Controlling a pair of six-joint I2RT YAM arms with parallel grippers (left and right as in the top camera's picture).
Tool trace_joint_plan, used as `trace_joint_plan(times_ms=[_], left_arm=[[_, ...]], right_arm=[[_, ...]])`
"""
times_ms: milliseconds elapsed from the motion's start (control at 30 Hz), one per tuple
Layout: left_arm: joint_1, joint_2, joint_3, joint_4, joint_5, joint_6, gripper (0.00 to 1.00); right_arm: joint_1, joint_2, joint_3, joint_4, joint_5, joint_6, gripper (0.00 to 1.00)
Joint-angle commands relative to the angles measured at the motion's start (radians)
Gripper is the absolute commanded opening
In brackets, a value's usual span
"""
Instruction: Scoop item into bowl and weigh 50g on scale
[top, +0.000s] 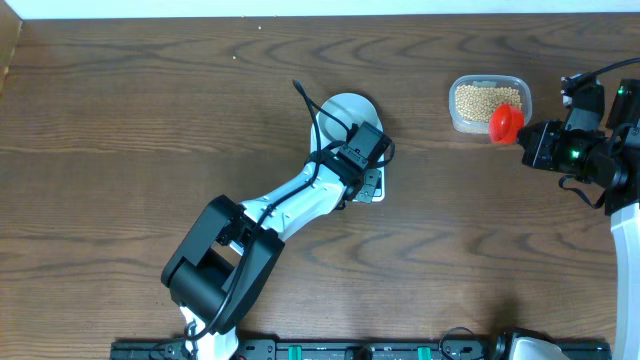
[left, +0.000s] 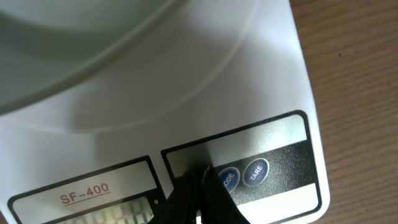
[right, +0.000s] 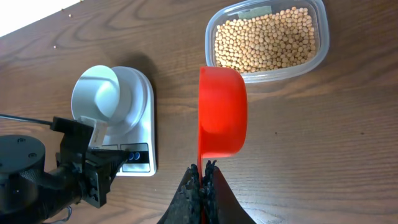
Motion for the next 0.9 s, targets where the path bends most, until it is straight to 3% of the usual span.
trace_joint_plan(times_ms=[0, 867], left_arm=[[0.008, 0.067, -0.014, -0.021, -0.069, -0.031, 0.07], [0.007, 0.06, 0.003, -0.054, -0.09, -0.071, 0.07]], right_arm=[[-0.004, -0.008, 0.016, -0.002, 0.001, -0.016, 0.01], [-0.004, -0.008, 0.016, -0.001, 0.0, -0.016, 0.01]])
